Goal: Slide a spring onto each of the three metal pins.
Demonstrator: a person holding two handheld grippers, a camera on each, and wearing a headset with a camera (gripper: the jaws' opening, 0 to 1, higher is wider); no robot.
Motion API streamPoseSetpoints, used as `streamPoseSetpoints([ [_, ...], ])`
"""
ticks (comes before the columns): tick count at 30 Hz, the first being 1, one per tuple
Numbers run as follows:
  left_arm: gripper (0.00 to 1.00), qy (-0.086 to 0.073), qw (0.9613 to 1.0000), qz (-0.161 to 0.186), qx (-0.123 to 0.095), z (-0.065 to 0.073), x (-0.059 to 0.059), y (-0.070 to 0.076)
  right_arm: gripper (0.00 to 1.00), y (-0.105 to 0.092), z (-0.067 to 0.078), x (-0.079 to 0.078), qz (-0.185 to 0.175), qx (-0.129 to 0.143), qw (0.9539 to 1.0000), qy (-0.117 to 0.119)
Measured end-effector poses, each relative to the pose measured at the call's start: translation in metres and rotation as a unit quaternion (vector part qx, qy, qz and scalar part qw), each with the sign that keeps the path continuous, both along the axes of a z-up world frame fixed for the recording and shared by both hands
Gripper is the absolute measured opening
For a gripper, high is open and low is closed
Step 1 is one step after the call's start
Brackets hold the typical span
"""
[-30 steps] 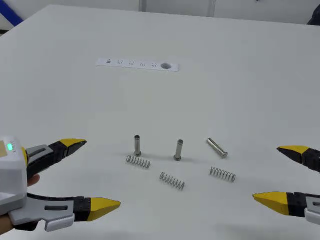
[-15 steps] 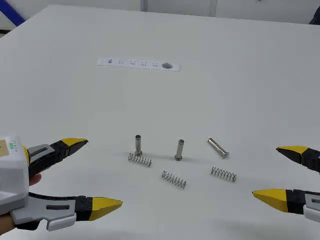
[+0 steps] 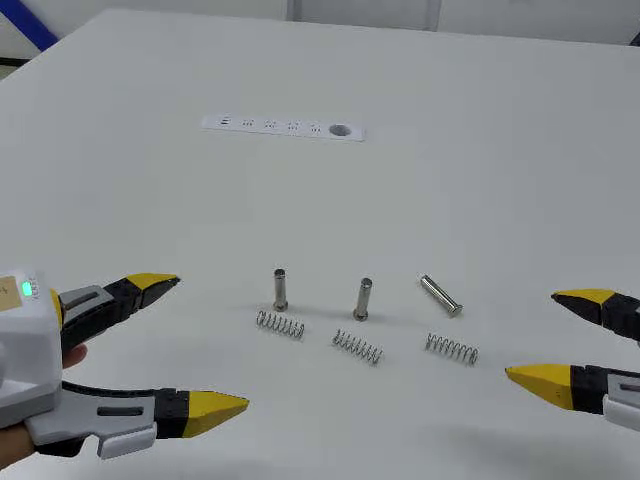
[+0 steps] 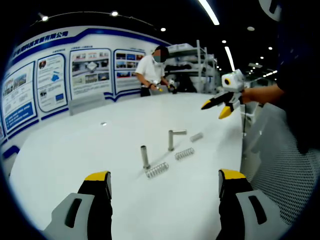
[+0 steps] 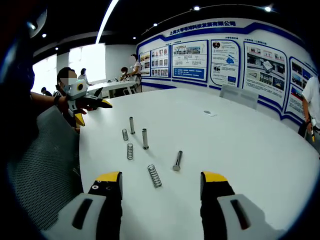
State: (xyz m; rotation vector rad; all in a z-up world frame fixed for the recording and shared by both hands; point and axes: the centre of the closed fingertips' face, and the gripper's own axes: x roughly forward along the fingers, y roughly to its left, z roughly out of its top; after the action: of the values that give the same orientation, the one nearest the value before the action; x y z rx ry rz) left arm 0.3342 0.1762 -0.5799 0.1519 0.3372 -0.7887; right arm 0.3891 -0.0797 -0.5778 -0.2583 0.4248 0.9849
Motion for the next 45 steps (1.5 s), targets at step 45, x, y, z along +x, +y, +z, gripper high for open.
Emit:
streamPoseSetpoints([
  [45,0.88,0.003,1.0,0.006,-0.003,-0.002,-0.002,0.003,0.29,0.056,-0.021,0.082,-0.005,-0.109,0.9937,0.025],
])
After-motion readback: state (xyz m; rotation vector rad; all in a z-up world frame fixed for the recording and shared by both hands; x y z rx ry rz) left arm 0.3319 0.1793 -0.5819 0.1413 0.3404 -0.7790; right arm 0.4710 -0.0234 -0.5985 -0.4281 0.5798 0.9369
